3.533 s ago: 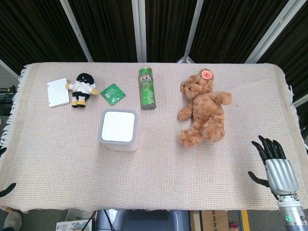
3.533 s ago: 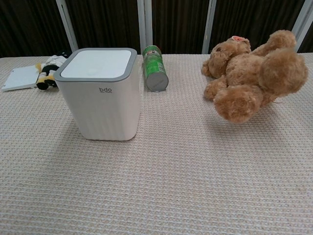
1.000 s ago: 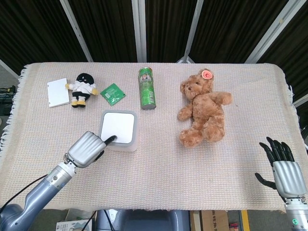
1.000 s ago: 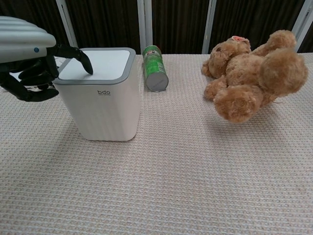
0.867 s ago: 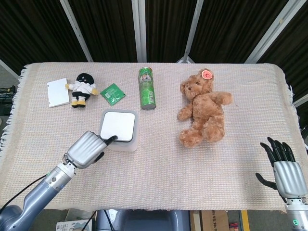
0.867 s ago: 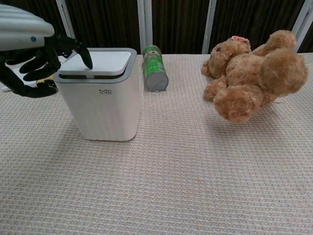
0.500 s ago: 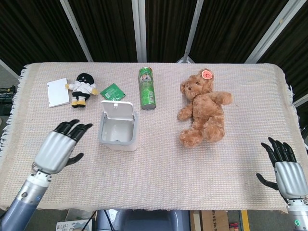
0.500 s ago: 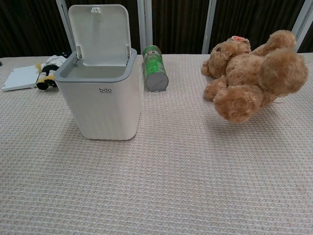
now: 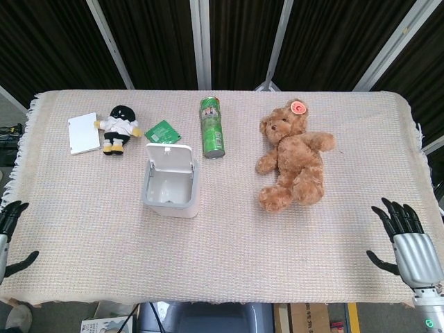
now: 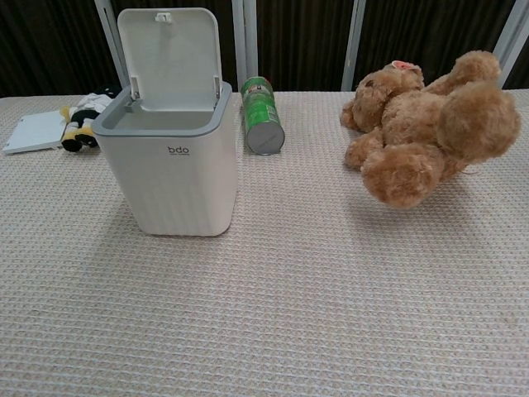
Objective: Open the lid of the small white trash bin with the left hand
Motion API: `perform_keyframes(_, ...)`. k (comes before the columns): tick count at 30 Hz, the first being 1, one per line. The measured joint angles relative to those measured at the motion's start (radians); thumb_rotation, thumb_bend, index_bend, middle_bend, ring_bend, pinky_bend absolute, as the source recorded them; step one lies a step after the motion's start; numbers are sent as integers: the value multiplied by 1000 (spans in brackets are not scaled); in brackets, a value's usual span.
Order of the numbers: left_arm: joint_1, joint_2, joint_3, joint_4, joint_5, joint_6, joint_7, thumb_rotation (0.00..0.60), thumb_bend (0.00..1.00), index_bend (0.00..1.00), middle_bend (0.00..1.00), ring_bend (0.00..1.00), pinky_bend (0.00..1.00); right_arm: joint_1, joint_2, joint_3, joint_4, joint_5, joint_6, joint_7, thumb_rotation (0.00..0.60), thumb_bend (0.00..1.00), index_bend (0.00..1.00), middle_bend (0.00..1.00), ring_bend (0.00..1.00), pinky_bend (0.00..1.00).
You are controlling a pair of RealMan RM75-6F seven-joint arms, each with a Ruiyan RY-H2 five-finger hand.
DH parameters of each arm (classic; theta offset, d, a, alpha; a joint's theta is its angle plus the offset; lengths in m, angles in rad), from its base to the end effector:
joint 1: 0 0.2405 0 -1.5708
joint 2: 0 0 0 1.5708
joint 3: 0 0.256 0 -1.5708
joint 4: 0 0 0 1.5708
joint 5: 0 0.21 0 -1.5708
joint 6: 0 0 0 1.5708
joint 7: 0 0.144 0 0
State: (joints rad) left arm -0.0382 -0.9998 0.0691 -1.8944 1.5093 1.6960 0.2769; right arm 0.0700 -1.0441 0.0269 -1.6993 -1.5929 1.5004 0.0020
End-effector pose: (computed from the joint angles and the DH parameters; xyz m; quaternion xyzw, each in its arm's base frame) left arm -0.2709 0.1399 0.1869 -0.5841 -0.3460 -0.3566 0.6419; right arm -0.2906 -0.1702 0.1685 0.6183 -0.3778 0.4033 0.5588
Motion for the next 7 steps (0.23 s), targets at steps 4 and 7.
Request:
perform_keyframes(4, 32, 1, 8, 97, 21, 27, -124, 600, 119, 142, 107, 9, 65, 3, -2, -2, 2, -5, -4, -1, 600, 191, 146, 43, 0, 0)
perform_keyframes(7, 50, 4, 11, 119, 34, 31, -154, 600, 119, 142, 109, 9, 67, 3, -1, -3, -1, -4, -6, 0, 600, 190, 146, 43, 0, 0)
